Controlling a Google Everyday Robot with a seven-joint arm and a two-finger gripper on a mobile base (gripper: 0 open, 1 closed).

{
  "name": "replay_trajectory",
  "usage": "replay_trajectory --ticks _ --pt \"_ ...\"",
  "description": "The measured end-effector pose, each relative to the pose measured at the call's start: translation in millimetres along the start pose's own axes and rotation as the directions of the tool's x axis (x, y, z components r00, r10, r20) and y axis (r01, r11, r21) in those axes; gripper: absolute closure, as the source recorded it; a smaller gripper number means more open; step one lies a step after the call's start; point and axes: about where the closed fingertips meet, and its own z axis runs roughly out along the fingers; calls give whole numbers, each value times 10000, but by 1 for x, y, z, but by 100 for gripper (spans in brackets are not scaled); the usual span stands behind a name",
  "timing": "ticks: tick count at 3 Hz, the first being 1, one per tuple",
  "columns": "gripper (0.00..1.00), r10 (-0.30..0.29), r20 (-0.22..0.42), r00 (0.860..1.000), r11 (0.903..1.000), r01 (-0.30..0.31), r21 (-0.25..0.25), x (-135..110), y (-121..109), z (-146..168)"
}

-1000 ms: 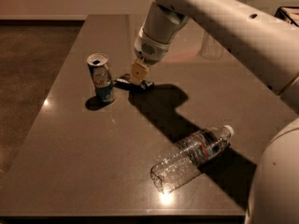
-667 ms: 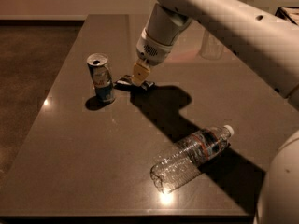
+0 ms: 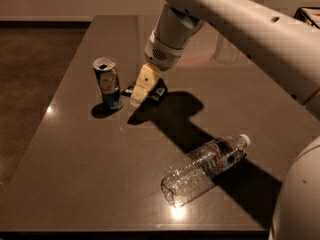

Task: Move rxbar chocolate near redbull can

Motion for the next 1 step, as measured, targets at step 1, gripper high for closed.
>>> replay_trajectory --ticks 1 --pt "0 -1 0 10000 10000 1 -1 0 0 0"
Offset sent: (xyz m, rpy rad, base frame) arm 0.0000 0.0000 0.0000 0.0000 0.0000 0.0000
